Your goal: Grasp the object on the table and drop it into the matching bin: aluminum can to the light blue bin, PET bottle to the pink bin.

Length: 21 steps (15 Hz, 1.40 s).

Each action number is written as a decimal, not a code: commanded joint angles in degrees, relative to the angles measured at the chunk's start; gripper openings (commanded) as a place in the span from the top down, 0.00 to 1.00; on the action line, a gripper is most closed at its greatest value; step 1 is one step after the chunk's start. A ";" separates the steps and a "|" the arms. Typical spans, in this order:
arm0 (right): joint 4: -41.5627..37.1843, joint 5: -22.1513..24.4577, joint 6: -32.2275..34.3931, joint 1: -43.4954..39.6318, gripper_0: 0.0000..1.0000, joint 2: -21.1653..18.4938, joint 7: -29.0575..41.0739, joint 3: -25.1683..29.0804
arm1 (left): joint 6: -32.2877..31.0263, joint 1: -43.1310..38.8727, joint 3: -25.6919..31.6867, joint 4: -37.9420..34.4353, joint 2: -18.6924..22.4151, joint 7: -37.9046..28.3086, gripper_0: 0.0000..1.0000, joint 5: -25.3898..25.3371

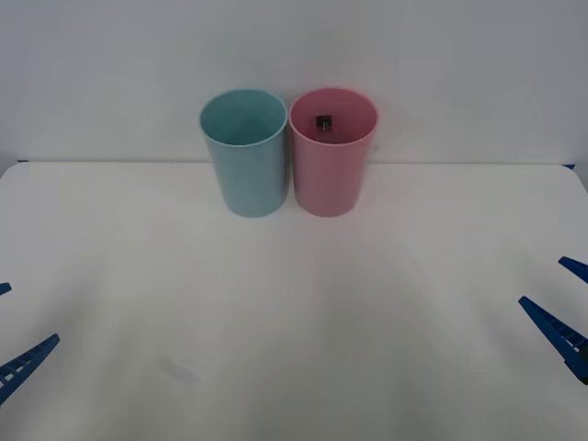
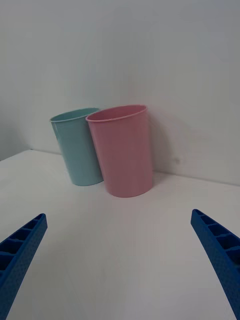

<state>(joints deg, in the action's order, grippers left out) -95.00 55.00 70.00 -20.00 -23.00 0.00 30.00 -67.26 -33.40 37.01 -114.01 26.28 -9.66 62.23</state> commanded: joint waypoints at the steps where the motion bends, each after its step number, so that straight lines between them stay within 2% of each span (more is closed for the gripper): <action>1: 0.00 0.00 0.00 0.00 0.00 0.00 0.00 0.00 | 0.03 0.00 -0.01 0.01 0.00 -0.01 0.00 0.00; 21: 0.00 0.00 0.00 0.00 0.00 0.00 0.00 0.00 | 0.03 0.00 -0.01 0.01 0.00 -0.01 0.00 0.00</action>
<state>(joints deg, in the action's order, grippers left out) -95.00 55.00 70.00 -20.00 -23.00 0.00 30.00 -67.24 -33.40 37.00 -114.00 26.28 -9.66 62.23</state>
